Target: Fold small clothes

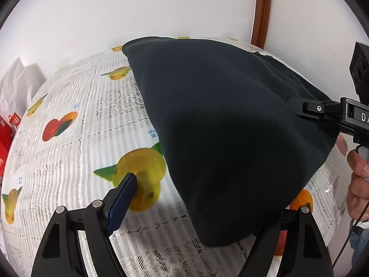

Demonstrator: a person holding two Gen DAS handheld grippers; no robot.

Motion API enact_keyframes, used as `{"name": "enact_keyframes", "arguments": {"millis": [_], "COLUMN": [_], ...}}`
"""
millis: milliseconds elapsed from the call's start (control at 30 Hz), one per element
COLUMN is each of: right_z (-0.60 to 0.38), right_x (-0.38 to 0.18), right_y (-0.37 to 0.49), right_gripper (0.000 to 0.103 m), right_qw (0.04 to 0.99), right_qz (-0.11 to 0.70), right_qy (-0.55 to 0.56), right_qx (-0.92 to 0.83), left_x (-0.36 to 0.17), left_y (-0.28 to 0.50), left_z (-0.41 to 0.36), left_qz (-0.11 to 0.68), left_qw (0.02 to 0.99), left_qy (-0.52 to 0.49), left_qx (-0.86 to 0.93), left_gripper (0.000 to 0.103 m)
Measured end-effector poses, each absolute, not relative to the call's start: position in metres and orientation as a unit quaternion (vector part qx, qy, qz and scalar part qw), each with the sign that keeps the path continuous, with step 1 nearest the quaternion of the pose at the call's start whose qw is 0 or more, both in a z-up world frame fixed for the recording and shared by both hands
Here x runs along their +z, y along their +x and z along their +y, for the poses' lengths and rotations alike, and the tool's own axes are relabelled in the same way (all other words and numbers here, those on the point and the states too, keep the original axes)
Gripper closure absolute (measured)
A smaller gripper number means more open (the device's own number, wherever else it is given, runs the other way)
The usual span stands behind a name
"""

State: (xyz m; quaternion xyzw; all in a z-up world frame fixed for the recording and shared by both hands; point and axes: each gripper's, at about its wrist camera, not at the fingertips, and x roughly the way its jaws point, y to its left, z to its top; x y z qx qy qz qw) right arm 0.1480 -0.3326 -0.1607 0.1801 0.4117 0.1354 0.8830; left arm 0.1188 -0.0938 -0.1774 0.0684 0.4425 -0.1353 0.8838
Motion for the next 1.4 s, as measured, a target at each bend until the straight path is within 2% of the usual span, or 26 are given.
{"name": "enact_keyframes", "arguments": {"millis": [67,100,133,233,433,500,667,767,833,867,900,933,1133,1400], "right_z": [-0.328,-0.328,-0.327,-0.33,-0.367,-0.375,-0.376,-0.378,-0.374,-0.371,-0.368,-0.365,-0.334,-0.262], "right_x": [-0.16,-0.159,-0.159,-0.148,-0.095,-0.1,-0.151,-0.163,-0.162,-0.161,-0.161,-0.161,-0.161,-0.164], "right_y": [0.15,0.149,0.151,0.144,0.115,0.115,0.131,0.134,0.135,0.136,0.139,0.14,0.16,0.189], "right_gripper": [0.06,0.064,0.085,0.089,0.09,0.09,0.089,0.089,0.089,0.089,0.089,0.089,0.089,0.089], "right_qw": [0.881,0.881,0.878,0.889,0.933,0.933,0.911,0.903,0.902,0.902,0.901,0.9,0.895,0.884], "right_qz": [0.415,0.415,0.414,0.384,0.263,0.272,0.366,0.381,0.386,0.388,0.392,0.394,0.405,0.417], "right_qy": [0.175,0.17,0.171,0.167,0.174,0.17,0.151,0.166,0.161,0.158,0.154,0.152,0.145,0.127], "right_qx": [0.149,0.151,0.169,0.183,0.172,0.165,0.113,0.106,0.103,0.103,0.105,0.107,0.118,0.169], "left_x": [-0.178,-0.178,-0.178,-0.18,-0.18,-0.18,-0.179,-0.179,-0.177,-0.176,-0.174,-0.173,-0.167,-0.168], "left_y": [0.121,0.122,0.122,0.123,0.119,0.119,0.118,0.116,0.112,0.113,0.112,0.112,0.116,0.117], "left_z": [-0.096,-0.096,-0.098,-0.097,-0.093,-0.094,-0.097,-0.101,-0.105,-0.104,-0.105,-0.105,-0.079,-0.005], "left_qz": [0.445,0.445,0.443,0.439,0.435,0.435,0.434,0.432,0.43,0.429,0.429,0.429,0.427,0.44], "left_qw": [0.883,0.883,0.884,0.887,0.889,0.889,0.889,0.888,0.888,0.887,0.887,0.887,0.892,0.894], "left_qy": [0.066,0.066,0.068,0.07,0.068,0.072,0.072,0.073,0.075,0.075,0.074,0.073,0.045,0.004], "left_qx": [-0.134,-0.133,-0.131,-0.128,-0.124,-0.122,-0.122,-0.137,-0.147,-0.151,-0.155,-0.158,-0.138,-0.091], "left_gripper": [0.023,0.022,0.021,0.021,0.021,0.021,0.023,0.039,0.062,0.068,0.081,0.088,0.093,0.092]}}
